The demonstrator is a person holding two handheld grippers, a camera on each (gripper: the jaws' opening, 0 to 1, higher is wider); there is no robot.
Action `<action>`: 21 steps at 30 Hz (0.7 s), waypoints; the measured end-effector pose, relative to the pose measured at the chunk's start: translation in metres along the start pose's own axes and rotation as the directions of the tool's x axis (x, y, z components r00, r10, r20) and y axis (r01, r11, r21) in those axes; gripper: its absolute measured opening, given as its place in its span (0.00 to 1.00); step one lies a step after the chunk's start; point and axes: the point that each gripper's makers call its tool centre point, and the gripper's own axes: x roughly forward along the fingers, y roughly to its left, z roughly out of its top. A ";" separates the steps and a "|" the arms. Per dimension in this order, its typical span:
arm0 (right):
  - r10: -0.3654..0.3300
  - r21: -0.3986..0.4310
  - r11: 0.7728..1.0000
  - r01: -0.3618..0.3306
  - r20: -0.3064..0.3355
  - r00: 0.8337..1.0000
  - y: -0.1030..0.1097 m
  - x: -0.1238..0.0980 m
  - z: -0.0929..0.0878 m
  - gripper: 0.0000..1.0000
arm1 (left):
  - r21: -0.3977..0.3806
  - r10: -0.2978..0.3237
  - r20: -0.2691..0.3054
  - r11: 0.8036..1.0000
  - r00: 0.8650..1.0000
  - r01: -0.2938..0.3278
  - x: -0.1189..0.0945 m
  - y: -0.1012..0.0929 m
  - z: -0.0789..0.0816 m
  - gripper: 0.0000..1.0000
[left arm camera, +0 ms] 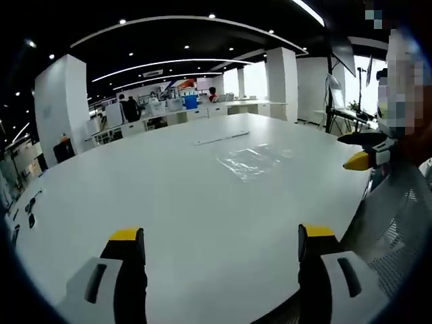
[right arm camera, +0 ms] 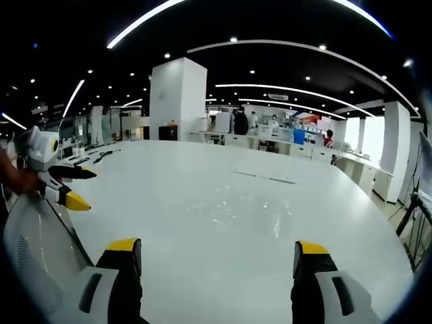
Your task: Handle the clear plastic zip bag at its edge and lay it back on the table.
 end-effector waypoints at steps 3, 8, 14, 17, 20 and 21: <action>-0.001 -0.003 1.000 0.001 -0.003 1.000 0.000 0.000 0.000 0.93 | 0.009 -0.001 0.003 1.000 1.000 0.001 0.000 -0.001 0.001 0.96; -0.013 0.005 1.000 0.013 0.014 1.000 -0.001 -0.004 0.003 0.94 | 0.000 -0.017 -0.034 1.000 0.999 0.017 0.001 -0.005 -0.006 0.96; -0.010 0.005 1.000 0.010 0.028 1.000 0.000 -0.004 0.006 0.94 | -0.002 -0.002 -0.056 1.000 0.998 0.002 0.001 -0.004 -0.008 0.98; -0.013 0.000 1.000 0.013 0.020 1.000 0.001 -0.004 0.005 0.95 | -0.003 0.009 -0.048 1.000 0.999 -0.009 0.000 -0.001 -0.006 0.99; -0.024 -0.004 1.000 0.024 0.030 0.999 -0.001 -0.004 0.008 0.95 | -0.002 0.009 -0.047 1.000 0.999 -0.009 -0.001 -0.001 -0.006 0.99; -0.026 -0.006 1.000 0.026 0.029 0.999 -0.001 -0.005 0.008 0.95 | -0.001 0.005 -0.046 1.000 0.999 -0.006 -0.001 -0.001 -0.006 0.99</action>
